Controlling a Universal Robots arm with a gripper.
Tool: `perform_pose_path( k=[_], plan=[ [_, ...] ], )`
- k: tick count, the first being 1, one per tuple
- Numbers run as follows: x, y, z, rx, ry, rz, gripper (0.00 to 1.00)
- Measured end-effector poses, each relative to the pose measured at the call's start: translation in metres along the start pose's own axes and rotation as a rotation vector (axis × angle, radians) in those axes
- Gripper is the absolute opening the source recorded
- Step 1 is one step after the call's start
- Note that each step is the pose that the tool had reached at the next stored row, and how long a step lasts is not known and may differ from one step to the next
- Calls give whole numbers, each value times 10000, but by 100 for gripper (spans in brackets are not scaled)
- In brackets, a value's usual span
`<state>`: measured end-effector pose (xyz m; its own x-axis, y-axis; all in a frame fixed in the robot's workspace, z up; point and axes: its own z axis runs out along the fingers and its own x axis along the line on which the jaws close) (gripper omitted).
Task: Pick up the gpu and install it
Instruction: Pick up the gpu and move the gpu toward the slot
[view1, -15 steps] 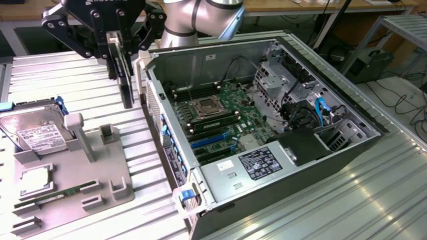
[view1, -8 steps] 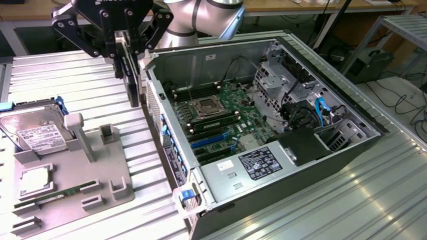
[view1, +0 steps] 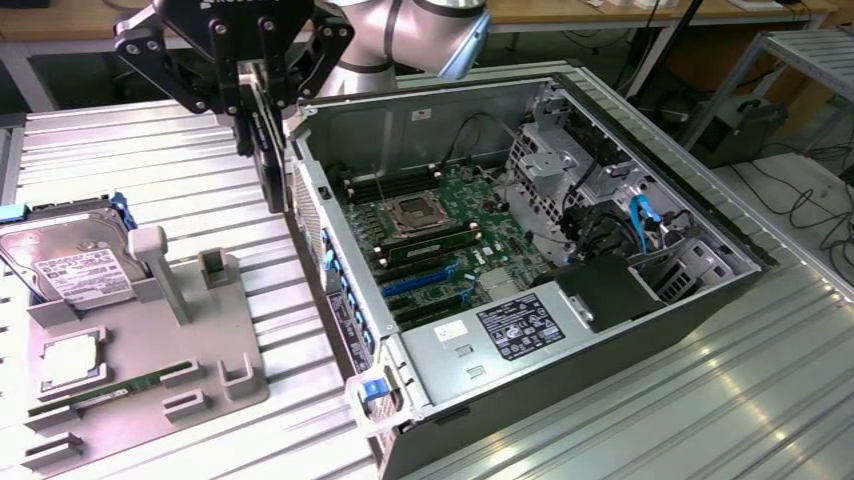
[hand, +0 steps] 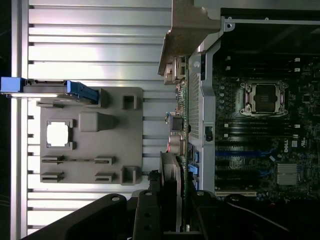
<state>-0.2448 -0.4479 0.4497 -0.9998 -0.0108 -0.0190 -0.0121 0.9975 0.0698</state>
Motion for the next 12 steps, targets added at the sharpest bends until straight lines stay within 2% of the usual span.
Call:
perform_pose_path(
  k=[12],
  plan=[
    [-106, -1, 2, 1, 0, 1, 27]
  ],
)
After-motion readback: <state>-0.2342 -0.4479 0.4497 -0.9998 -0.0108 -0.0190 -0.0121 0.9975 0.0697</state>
